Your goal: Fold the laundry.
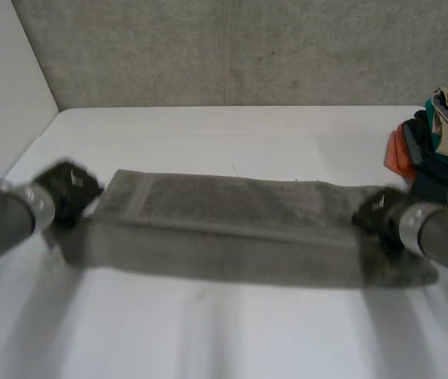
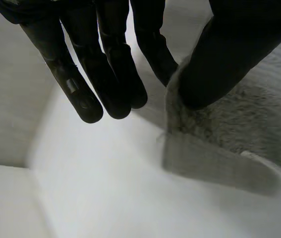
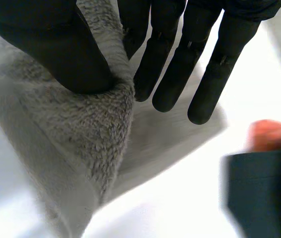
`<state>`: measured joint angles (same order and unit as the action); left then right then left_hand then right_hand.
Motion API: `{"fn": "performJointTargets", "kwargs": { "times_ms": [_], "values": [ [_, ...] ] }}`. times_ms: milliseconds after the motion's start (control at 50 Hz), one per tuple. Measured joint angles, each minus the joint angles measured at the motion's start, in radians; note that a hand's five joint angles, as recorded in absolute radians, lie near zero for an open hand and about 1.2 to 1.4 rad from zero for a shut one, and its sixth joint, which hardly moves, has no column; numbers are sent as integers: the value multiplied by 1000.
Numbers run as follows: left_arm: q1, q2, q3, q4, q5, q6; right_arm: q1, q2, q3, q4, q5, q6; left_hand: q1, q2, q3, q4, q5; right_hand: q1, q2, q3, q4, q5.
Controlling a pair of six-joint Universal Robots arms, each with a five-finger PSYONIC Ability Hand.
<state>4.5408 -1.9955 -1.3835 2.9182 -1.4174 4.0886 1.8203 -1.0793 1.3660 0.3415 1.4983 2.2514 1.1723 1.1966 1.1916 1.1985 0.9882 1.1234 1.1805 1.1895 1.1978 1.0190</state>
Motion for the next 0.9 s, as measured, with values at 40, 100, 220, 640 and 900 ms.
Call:
{"fn": "performJointTargets", "kwargs": {
  "times_ms": [40,100,220,640,900],
  "values": [
    [-13,-38,140,53,-7,-57,4,29,-94,-63,27,29,0,0,0,2,0,0,0,0,0,0],
    [-24,-65,325,142,-10,-151,9,57,-252,-191,72,90,0,0,0,4,0,0,0,0,0,0],
    [-28,-72,582,346,-43,-380,13,62,-426,-507,116,246,0,0,0,4,0,0,0,0,0,5],
    [-22,-145,449,456,-109,-563,19,149,-409,-727,-12,446,0,2,0,4,0,0,0,0,0,18],
    [-24,-191,85,586,-48,-487,4,314,-299,-415,-41,486,0,2,0,4,0,-8,-31,-34,-36,-23]
  ]
}}
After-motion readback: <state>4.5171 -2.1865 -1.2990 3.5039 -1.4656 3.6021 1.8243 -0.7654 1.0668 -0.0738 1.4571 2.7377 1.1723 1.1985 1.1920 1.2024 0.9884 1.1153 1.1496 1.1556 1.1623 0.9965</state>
